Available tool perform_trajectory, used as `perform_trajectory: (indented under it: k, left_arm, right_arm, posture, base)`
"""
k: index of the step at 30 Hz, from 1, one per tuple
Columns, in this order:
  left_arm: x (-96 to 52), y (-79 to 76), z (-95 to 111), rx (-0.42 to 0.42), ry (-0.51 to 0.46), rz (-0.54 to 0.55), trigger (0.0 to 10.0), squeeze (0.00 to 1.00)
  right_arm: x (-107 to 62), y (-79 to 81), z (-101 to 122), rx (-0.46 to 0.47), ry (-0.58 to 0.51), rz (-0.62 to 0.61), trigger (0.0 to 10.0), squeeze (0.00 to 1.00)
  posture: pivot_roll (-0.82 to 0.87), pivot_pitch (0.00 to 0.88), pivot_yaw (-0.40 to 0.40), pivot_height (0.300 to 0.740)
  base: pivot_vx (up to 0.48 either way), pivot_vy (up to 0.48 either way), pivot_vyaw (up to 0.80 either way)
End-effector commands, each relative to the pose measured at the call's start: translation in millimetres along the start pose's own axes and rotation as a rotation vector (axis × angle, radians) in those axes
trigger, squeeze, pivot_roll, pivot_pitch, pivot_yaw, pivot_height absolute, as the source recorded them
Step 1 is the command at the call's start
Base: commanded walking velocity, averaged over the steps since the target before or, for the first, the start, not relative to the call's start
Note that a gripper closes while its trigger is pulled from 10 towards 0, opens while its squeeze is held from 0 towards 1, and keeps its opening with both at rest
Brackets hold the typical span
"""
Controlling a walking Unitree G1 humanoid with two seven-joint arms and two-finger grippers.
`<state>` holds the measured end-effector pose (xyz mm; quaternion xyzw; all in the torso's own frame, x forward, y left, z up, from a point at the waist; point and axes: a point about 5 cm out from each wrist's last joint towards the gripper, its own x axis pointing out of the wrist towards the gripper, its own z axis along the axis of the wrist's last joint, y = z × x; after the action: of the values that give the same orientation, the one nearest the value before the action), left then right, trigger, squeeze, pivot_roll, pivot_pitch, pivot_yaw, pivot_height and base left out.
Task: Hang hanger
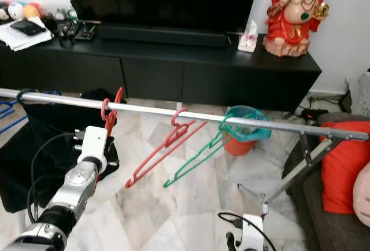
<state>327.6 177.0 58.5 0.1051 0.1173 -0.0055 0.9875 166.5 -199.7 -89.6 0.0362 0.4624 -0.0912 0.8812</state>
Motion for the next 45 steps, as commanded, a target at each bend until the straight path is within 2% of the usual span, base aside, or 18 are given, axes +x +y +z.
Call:
perform_trajectory:
  k: [1,12,20,33,34,35,36,37,45]
  left_arm:
    - [-6.9,-3.4,-18.0,0.029,0.079,-0.029,10.0,0.00]
    - [-25.2,-10.4,-28.2,0.042,0.123,-0.079,10.0,0.00]
    - [-25.5,-12.3,-23.9,0.002,0.085,-0.055,10.0,0.00]
    - [-27.8,-13.0,-26.9,-0.014,0.108,-0.038,10.0,0.00]
    - [-27.8,-12.6,-26.8,-0.013,0.106,-0.036,10.0,0.35]
    - [-27.9,-12.3,-26.8,-0.014,0.106,-0.036,10.0,0.91]
    - [-27.9,-12.3,-26.8,-0.014,0.106,-0.036,10.0,0.91]
    - [-28.0,-11.5,-26.4,-0.015,0.107,-0.033,10.0,1.00]
    - [-27.8,-10.4,-23.9,-0.013,0.097,-0.035,10.0,1.00]
  right_arm:
    - [-0.5,-2.6,-2.1,-0.007,0.008,-0.005,10.0,0.00]
    - [-0.4,-2.7,-1.9,-0.009,0.008,-0.005,10.0,0.00]
    - [-0.4,-2.9,-1.7,-0.012,0.008,-0.003,10.0,0.00]
    - [-0.4,-3.1,-1.9,-0.013,0.008,-0.003,10.0,0.00]
    - [-0.4,-3.0,-2.0,-0.013,0.009,-0.003,10.0,0.00]
    - [-0.5,-2.9,-2.0,-0.013,0.009,-0.003,10.0,0.00]
    - [-0.5,-2.9,-2.0,-0.013,0.009,-0.003,10.0,0.00]
    - [-0.5,-2.8,-2.1,-0.014,0.009,-0.002,10.0,0.00]
    - [-0.5,-2.9,-2.0,-0.016,0.009,-0.003,10.0,0.00]
  posture:
    - [0.03,0.000,-0.062,0.740]
    - [0.03,0.000,-0.065,0.740]
    - [0.03,0.000,-0.066,0.740]
    - [0.03,0.000,-0.065,0.740]
    - [0.03,0.000,-0.066,0.740]
    - [0.03,0.000,-0.066,0.740]
    - [0.03,0.000,-0.066,0.740]
    - [0.03,0.000,-0.066,0.740]
    - [0.03,0.000,-0.066,0.740]
  base:
    - [0.000,0.000,0.00]
    - [0.000,0.000,0.00]
    - [0.000,0.000,0.00]
    - [0.000,0.000,0.00]
    - [0.000,0.000,0.00]
    - [0.000,0.000,0.00]
    - [0.000,0.000,0.00]
    - [0.000,0.000,0.00]
    - [0.000,0.000,0.00]
